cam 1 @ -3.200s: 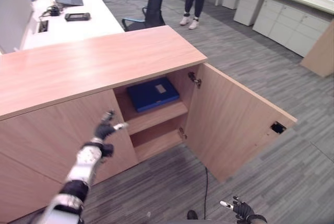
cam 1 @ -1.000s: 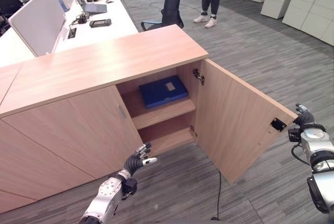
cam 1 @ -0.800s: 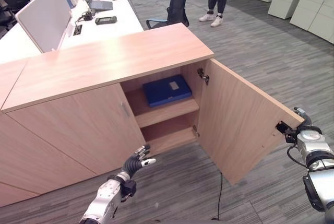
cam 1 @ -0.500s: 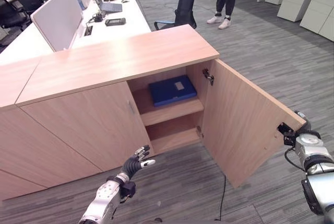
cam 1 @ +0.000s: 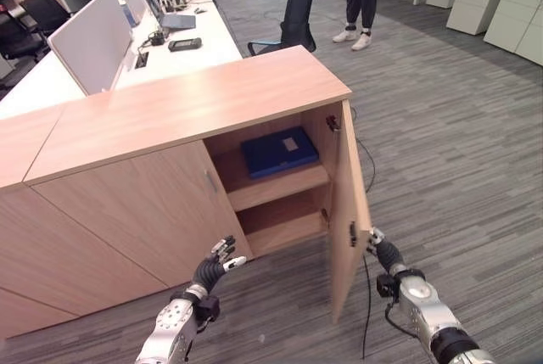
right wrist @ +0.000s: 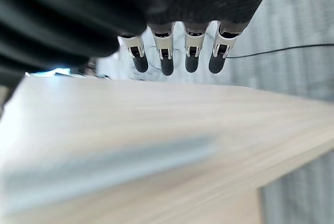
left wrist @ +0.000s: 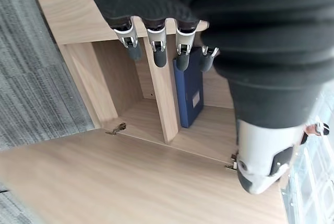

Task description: Put the empty folder in the office cabinet

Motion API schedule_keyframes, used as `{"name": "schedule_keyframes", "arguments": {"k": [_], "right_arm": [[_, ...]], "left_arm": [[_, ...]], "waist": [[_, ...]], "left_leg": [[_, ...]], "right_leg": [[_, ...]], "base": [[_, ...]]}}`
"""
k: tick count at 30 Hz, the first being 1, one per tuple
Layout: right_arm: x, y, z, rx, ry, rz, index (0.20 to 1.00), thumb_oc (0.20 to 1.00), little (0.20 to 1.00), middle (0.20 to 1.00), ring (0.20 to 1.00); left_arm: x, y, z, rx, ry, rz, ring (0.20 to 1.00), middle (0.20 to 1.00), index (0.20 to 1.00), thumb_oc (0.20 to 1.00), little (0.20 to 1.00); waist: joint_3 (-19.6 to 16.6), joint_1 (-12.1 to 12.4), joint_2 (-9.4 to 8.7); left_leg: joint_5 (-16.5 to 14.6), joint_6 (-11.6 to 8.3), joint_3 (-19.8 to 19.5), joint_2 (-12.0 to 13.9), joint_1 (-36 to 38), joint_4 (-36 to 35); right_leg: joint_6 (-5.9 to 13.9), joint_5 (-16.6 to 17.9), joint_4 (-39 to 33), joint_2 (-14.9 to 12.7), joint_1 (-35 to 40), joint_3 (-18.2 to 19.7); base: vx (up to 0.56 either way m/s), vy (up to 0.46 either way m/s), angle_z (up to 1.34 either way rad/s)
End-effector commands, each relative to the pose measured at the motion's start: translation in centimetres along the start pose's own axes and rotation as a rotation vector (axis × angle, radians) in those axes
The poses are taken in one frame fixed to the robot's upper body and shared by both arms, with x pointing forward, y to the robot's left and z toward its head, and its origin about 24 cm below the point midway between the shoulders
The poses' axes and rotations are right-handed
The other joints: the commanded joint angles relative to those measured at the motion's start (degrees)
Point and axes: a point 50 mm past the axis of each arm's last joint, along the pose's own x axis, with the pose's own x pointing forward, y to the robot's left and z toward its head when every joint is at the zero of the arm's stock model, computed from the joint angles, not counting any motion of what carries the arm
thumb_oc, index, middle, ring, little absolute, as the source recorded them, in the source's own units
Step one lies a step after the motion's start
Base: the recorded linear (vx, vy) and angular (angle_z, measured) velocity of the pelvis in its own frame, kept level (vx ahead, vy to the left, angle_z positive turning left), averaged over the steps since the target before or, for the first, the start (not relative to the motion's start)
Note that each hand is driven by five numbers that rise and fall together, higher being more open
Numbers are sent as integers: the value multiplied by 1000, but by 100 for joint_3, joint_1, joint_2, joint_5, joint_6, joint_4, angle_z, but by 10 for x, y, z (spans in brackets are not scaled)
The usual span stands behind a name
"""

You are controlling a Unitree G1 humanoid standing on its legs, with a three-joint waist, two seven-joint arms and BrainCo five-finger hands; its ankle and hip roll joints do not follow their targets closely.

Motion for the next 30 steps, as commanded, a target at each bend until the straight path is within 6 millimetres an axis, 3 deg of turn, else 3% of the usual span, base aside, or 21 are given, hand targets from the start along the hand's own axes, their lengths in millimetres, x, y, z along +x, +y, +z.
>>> {"name": "schedule_keyframes", "arguments": {"k": [1,7,10,12,13,15,16,18,19,25,27,28,29,30], "right_arm": [[10,27,38,-37,-165,107,1000,1000,1000,1000,1000],[8,50,57,-53,-245,224,1000,1000,1000,1000,1000],[15,60,77,-52,-305,246,1000,1000,1000,1000,1000],[22,59,102,-68,-375,223,1000,1000,1000,1000,1000],[22,59,103,-68,-377,223,1000,1000,1000,1000,1000],[27,42,127,-84,-441,137,1000,1000,1000,1000,1000],[27,42,127,-84,-442,137,1000,1000,1000,1000,1000],[32,30,140,-71,-464,71,1000,1000,1000,1000,1000],[34,17,149,-58,-474,5,1000,1000,1000,1000,1000],[42,-16,158,3,-447,-142,1000,1000,1000,1000,1000],[43,-40,162,36,-432,-227,1000,1000,1000,1000,1000],[43,-48,163,49,-425,-250,1000,1000,1000,1000,1000],[43,-56,168,56,-427,-274,1000,1000,1000,1000,1000],[42,-66,173,64,-427,-303,1000,1000,1000,1000,1000]], "left_arm": [[5,16,28,73,-110,40,1000,1000,1000,1000,1000],[0,23,22,63,-98,84,1000,1000,1000,1000,1000],[1,24,21,50,-95,105,1000,1000,1000,1000,1000],[4,21,22,43,-100,95,1000,1000,1000,1000,1000],[4,21,23,44,-101,94,1000,1000,1000,1000,1000],[7,14,27,48,-109,53,1000,1000,1000,1000,1000],[7,14,27,49,-110,53,1000,1000,1000,1000,1000],[8,10,29,63,-107,15,1000,1000,1000,1000,1000],[5,11,27,77,-94,1,1000,1000,1000,1000,1000],[1,17,32,127,-84,-35,1000,1000,1000,1000,1000],[3,20,46,182,-115,-57,1000,1000,1000,1000,1000],[3,22,48,190,-118,-58,1000,1000,1000,1000,1000],[4,24,53,205,-127,-55,1000,1000,1000,1000,1000],[5,26,57,217,-136,-53,1000,1000,1000,1000,1000]], "waist": [[149,-10,-490],[157,73,-496],[215,226,-500],[330,433,-552],[332,420,-555],[384,459,-629],[390,464,-629],[340,485,-647],[249,528,-676],[179,879,-929],[241,975,-1036],[265,978,-1043],[351,975,-1017],[414,944,-976]], "left_leg": [[186,-242,-56,68,-189,6],[268,-335,-112,162,-191,13],[329,-385,-175,189,-288,81],[358,-428,-181,160,-624,377],[344,-427,-200,155,-654,411],[404,-291,783,361,-974,781],[397,-291,786,362,-976,792],[434,-182,1718,519,-981,832],[345,-195,1871,451,-937,832],[151,83,1549,74,-927,606],[-50,312,1398,-150,-854,557],[-107,379,1318,-228,-805,520],[-43,496,1312,-304,-821,528],[-43,551,1211,-341,-804,491]], "right_leg": [[527,-807,57,-506,605,341],[475,-866,65,-425,654,249],[466,-872,57,-414,659,141],[471,-880,44,-485,688,-108],[471,-882,44,-487,685,-124],[479,-901,50,-619,786,-623],[479,-903,52,-620,785,-619],[462,-919,72,-636,831,-915],[489,-1018,91,-609,972,-969],[587,-1032,586,-836,991,-1141],[765,-1000,1429,-1108,729,-1106],[864,-867,1839,-1265,590,-1026],[944,-458,2254,-1463,366,-994],[1008,-282,2700,-1547,126,-760]], "base": [[0,-36,0],[5,-36,7],[-46,-22,21],[-118,-14,31],[-108,15,73],[-101,50,88],[-64,63,108],[12,83,143],[138,141,113],[99,129,51],[120,195,57],[73,242,58],[34,206,63],[3,162,56]]}}
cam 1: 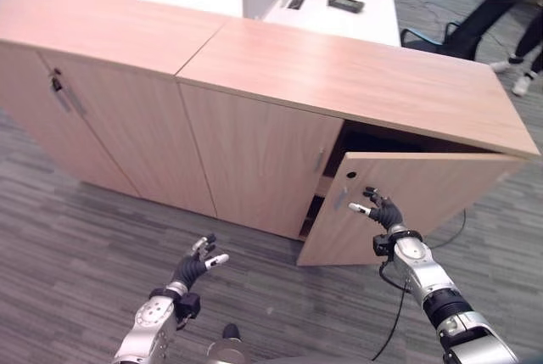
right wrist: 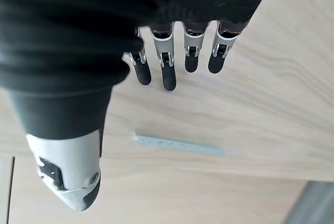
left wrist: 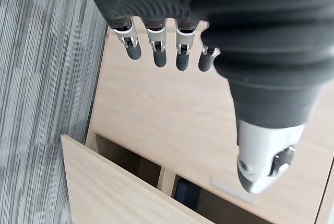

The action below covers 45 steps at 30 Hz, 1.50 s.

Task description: Put the empty folder in the office cabinet

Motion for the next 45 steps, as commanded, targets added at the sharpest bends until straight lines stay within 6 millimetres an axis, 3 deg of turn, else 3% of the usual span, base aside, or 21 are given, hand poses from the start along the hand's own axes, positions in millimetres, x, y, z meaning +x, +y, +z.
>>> {"name": "schedule_keyframes", "arguments": {"k": [1,4,5,6,7,8,9,10,11,13,17,27,32,36,37,39,40,41,42,45], "right_arm": [[19,-14,68,54,-211,-37,1000,1000,1000,1000,1000],[19,-48,62,77,-170,-143,1000,1000,1000,1000,1000],[18,-59,58,89,-155,-181,1000,1000,1000,1000,1000],[16,-71,56,101,-145,-219,1000,1000,1000,1000,1000],[16,-71,56,101,-145,-219,1000,1000,1000,1000,1000],[12,-94,54,103,-124,-293,1000,1000,1000,1000,1000],[12,-95,54,103,-125,-293,1000,1000,1000,1000,1000],[9,-109,54,101,-117,-335,1000,1000,1000,1000,1000],[4,-129,53,129,-102,-396,1000,1000,1000,1000,1000],[2,-144,58,136,-99,-441,1000,1000,1000,1000,1000],[-5,-169,61,124,-65,-506,1000,1000,1000,1000,1000],[-18,-199,68,113,-50,-607,1000,1000,1000,1000,1000],[-14,-190,62,126,-32,-575,1000,1000,1000,1000,1000],[0,-132,39,216,-85,-402,1000,1000,1000,1000,1000],[-1,-131,37,217,-81,-403,1000,1000,1000,1000,1000],[-12,-90,-2,229,-50,-293,1000,1000,1000,1000,1000],[-20,-79,-20,235,-15,-271,1000,1000,1000,1000,1000],[-21,-78,-21,235,-12,-271,1000,1000,1000,1000,1000],[-39,-57,-53,214,60,-210,1000,1000,1000,1000,1000],[-66,-34,-92,208,173,-157,1000,1000,1000,1000,1000]], "left_arm": [[6,-4,32,81,-133,-62,1000,1000,1000,1000,1000],[7,-3,38,83,-152,-65,1000,1000,1000,1000,1000],[8,-3,37,79,-147,-67,1000,1000,1000,1000,1000],[8,-3,37,71,-148,-69,1000,1000,1000,1000,1000],[8,-3,37,71,-148,-69,1000,1000,1000,1000,1000],[9,-1,38,68,-150,-61,1000,1000,1000,1000,1000],[9,-1,39,68,-150,-62,1000,1000,1000,1000,1000],[9,-2,37,78,-144,-68,1000,1000,1000,1000,1000],[8,-5,34,88,-134,-83,1000,1000,1000,1000,1000],[4,-5,28,86,-118,-82,1000,1000,1000,1000,1000],[-4,-8,18,63,-96,-95,1000,1000,1000,1000,1000],[-10,-15,9,23,-78,-98,1000,1000,1000,1000,1000],[-11,-17,7,16,-74,-98,1000,1000,1000,1000,1000],[-9,-19,6,-13,-84,-77,1000,1000,1000,1000,1000],[-10,-19,6,-11,-81,-76,1000,1000,1000,1000,1000],[-10,-20,3,-47,-87,-49,1000,1000,1000,1000,1000],[-10,-19,1,-53,-83,-39,1000,1000,1000,1000,1000],[-11,-19,1,-51,-81,-39,1000,1000,1000,1000,1000],[-11,-17,-1,-64,-79,-16,1000,1000,1000,1000,1000],[-15,-11,-7,-54,-58,17,1000,1000,1000,1000,1000]], "waist": [[132,198,107],[198,39,196],[206,-43,234],[218,-92,211],[218,-92,211],[234,-181,232],[230,-201,244],[261,-296,253],[222,-335,138],[129,-308,85],[5,-267,102],[-143,-400,264],[-190,-429,332],[-175,-582,447],[-186,-573,434],[-174,-742,493],[-175,-795,503],[-187,-790,494],[-171,-925,508],[-163,-1089,483]], "left_leg": [[-288,-13,-396,106,-79,-53],[-284,-36,-898,18,133,-265],[-281,-77,-1104,8,152,-294],[-310,-110,-1230,-37,200,-336],[-310,-110,-1230,-37,200,-336],[-386,-174,-1433,-65,311,-396],[-391,-175,-1459,-60,303,-392],[-455,-197,-1637,-94,384,-385],[-524,-190,-1746,-240,355,-356],[-538,-203,-1745,-252,389,-392],[-560,-218,-1784,-256,463,-431],[-543,-347,-1808,-91,588,-482],[-533,-387,-1698,-15,661,-490],[-533,-395,-1538,47,737,-494],[-536,-395,-1533,49,744,-494],[-562,-377,-1420,59,804,-497],[-568,-371,-1388,60,816,-497],[-570,-371,-1386,60,819,-497],[-591,-351,-1315,62,847,-497],[-643,-303,-1195,37,892,-497]], "right_leg": [[575,-65,1275,-69,-396,693],[462,-525,929,479,-716,1602],[377,-691,392,647,-695,1835],[359,-644,-60,662,-633,1951],[359,-644,-60,662,-633,1951],[406,-324,-601,529,-895,2052],[409,-306,-642,537,-866,2020],[461,-209,-676,515,-950,2226],[513,-16,-995,456,-761,2206],[563,134,-1107,418,-619,2136],[536,69,-1262,473,-425,2115],[424,-87,-1507,632,-145,2060],[395,-128,-1530,676,-106,2108],[356,-157,-1523,709,-109,2195],[356,-157,-1524,711,-104,2200],[346,-148,-1500,718,-125,2250],[345,-145,-1491,719,-134,2268],[346,-145,-1491,719,-132,2270],[352,-133,-1450,705,-167,2322],[391,-80,-1402,667,-254,2441]], "base": [[81,101,56],[134,-2,56],[152,-98,104],[99,-90,121],[205,-125,76],[162,-81,51],[250,-84,33],[103,-23,85],[137,-54,117],[118,-81,130],[93,-42,17],[33,-69,-5],[21,-46,-4],[22,-7,-19],[17,10,-23],[17,23,-25],[7,17,-19],[2,34,-19],[3,42,-17],[-1,52,-23]]}}
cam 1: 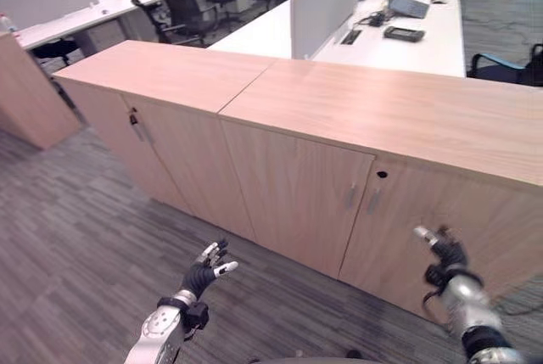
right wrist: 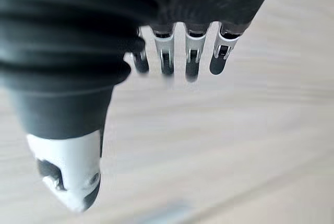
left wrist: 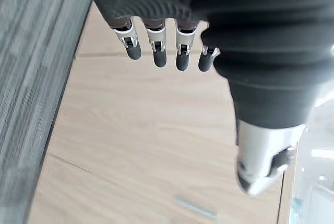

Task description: Put the empty folder in the office cabinet

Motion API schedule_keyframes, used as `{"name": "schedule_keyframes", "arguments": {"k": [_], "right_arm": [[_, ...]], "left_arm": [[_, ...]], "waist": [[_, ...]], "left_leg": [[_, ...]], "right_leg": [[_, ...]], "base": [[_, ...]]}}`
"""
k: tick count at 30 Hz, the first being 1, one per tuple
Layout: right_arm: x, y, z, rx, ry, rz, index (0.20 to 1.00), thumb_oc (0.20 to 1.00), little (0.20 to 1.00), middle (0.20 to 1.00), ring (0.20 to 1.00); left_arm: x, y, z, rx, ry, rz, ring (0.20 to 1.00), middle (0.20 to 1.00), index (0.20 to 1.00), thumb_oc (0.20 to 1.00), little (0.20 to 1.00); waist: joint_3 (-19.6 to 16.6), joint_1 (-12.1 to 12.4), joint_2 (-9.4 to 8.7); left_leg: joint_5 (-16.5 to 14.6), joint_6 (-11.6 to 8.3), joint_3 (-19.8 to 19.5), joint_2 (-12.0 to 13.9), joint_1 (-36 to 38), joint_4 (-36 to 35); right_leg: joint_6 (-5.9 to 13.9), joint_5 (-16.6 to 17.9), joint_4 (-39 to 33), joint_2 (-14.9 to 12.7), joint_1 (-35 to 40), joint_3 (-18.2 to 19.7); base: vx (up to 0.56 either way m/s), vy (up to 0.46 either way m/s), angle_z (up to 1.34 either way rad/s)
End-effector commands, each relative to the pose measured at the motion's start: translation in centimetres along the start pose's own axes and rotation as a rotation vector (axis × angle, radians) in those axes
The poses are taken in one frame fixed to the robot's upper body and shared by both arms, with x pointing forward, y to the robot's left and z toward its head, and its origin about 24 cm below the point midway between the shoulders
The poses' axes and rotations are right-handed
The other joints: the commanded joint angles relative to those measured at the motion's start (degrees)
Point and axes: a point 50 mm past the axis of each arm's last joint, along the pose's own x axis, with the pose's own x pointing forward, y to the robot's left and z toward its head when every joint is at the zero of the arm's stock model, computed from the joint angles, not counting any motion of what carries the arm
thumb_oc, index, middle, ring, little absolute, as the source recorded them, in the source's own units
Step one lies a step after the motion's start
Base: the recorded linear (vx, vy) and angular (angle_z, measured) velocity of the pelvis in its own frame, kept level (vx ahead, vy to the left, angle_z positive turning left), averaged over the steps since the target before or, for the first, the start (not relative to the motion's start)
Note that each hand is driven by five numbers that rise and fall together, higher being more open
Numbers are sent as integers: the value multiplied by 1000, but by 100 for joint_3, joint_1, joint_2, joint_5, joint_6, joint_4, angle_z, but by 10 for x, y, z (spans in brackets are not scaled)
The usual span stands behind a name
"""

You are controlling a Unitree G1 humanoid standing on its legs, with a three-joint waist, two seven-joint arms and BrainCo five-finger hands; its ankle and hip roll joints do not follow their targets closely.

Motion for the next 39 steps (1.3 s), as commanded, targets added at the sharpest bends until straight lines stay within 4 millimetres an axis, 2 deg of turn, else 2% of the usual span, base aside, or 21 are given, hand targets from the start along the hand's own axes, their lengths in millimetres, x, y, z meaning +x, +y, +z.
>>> {"name": "schedule_keyframes", "arguments": {"k": [1,2,5,8,10,11,13,15,16,22,39], "right_arm": [[6,9,19,-78,-89,56,1000,1000,1000,1000,1000],[-3,16,-4,-114,-22,99,1000,1000,1000,1000,1000],[-17,29,-35,-153,76,170,1000,1000,1000,1000,1000],[-21,37,-48,-165,124,210,1000,1000,1000,1000,1000],[-20,40,-49,-168,134,217,1000,1000,1000,1000,1000],[-20,44,-50,-170,143,229,1000,1000,1000,1000,1000],[-20,48,-50,-171,140,246,1000,1000,1000,1000,1000],[-20,47,-52,-165,149,238,1000,1000,1000,1000,1000],[-18,41,-53,-197,165,225,1000,1000,1000,1000,1000],[-15,38,-47,-202,152,220,1000,1000,1000,1000,1000],[-15,39,-45,-198,141,223,1000,1000,1000,1000,1000]], "left_arm": [[4,14,19,64,-71,40,1000,1000,1000,1000,1000],[4,17,17,72,-64,56,1000,1000,1000,1000,1000],[5,20,16,130,-46,70,1000,1000,1000,1000,1000],[8,20,16,162,-32,71,1000,1000,1000,1000,1000],[11,21,17,174,-29,77,1000,1000,1000,1000,1000],[14,22,20,190,-33,88,1000,1000,1000,1000,1000],[15,22,21,208,-29,84,1000,1000,1000,1000,1000],[15,20,17,180,-23,87,1000,1000,1000,1000,1000],[14,17,13,153,-18,93,1000,1000,1000,1000,1000],[13,12,7,135,-2,79,1000,1000,1000,1000,1000],[14,9,1,122,16,85,1000,1000,1000,1000,1000]], "waist": [[227,-56,-78],[253,-139,-110],[332,-302,-194],[427,-395,-252],[499,-446,-259],[572,-468,-206],[542,-446,-177],[401,-379,-244],[273,-326,-221],[198,-307,-161],[186,-305,-103]], "left_leg": [[-529,97,25,-29,193,71],[-554,131,117,-60,206,71],[-603,201,304,-120,242,71],[-601,247,389,-137,238,71],[-584,264,402,-132,219,71],[-546,314,464,-95,172,71],[-505,347,575,-105,125,73],[-500,350,667,-174,128,129],[-500,299,661,-140,169,121],[-462,199,566,-79,253,85],[-426,136,502,-21,281,71]], "right_leg": [[468,-483,234,-299,445,-311],[495,-423,277,-333,358,-212],[544,-300,390,-354,142,25],[557,-296,648,-288,-61,240],[586,-260,876,-234,-224,385],[553,-491,1181,-29,-340,517],[444,-741,1261,110,-194,425],[308,-834,897,105,134,288],[288,-800,609,87,283,249],[244,-717,156,102,591,41],[196,-774,102,134,708,-22]], "base": [[-33,72,-27],[-40,74,-38],[-56,104,-69],[-64,65,-32],[-117,51,-31],[-195,90,-22],[-119,58,-56],[62,-65,-30],[135,-112,24],[56,-58,6],[2,-7,0]]}}
